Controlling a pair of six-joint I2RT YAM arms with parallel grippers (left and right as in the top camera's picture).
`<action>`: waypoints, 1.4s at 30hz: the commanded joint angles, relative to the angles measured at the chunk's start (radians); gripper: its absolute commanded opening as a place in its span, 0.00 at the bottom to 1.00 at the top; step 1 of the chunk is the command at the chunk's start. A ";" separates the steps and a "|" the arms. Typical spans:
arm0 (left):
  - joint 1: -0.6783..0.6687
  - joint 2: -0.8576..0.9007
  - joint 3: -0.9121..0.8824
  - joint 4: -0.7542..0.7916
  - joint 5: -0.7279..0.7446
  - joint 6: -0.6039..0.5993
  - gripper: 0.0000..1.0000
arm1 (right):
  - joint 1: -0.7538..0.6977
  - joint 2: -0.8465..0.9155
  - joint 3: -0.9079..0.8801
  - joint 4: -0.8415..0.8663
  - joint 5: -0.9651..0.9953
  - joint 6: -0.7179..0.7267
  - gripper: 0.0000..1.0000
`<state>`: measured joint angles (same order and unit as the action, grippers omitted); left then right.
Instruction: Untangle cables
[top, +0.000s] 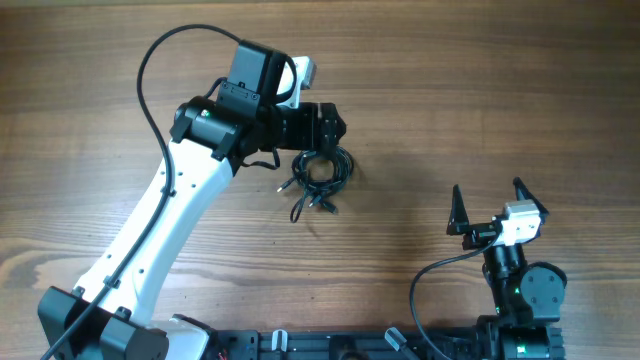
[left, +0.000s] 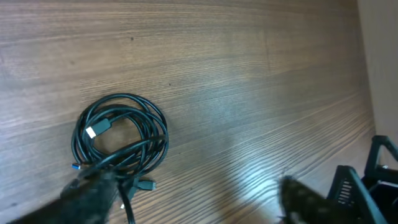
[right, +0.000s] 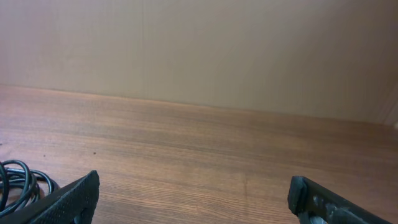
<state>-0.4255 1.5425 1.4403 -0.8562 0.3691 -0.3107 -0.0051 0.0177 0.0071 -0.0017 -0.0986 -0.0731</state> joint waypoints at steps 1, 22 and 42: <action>-0.005 -0.007 0.019 0.000 0.016 0.007 1.00 | 0.005 -0.004 -0.001 0.003 0.014 -0.005 1.00; -0.005 -0.007 0.019 -0.008 0.016 0.007 1.00 | 0.005 0.006 0.009 0.542 -0.328 0.658 1.00; -0.005 -0.007 0.019 -0.015 0.016 0.007 1.00 | 0.005 0.737 0.823 -0.217 -0.706 0.773 0.99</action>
<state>-0.4255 1.5425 1.4414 -0.8722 0.3691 -0.3092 -0.0051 0.6930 0.8085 -0.2489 -0.6598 0.5354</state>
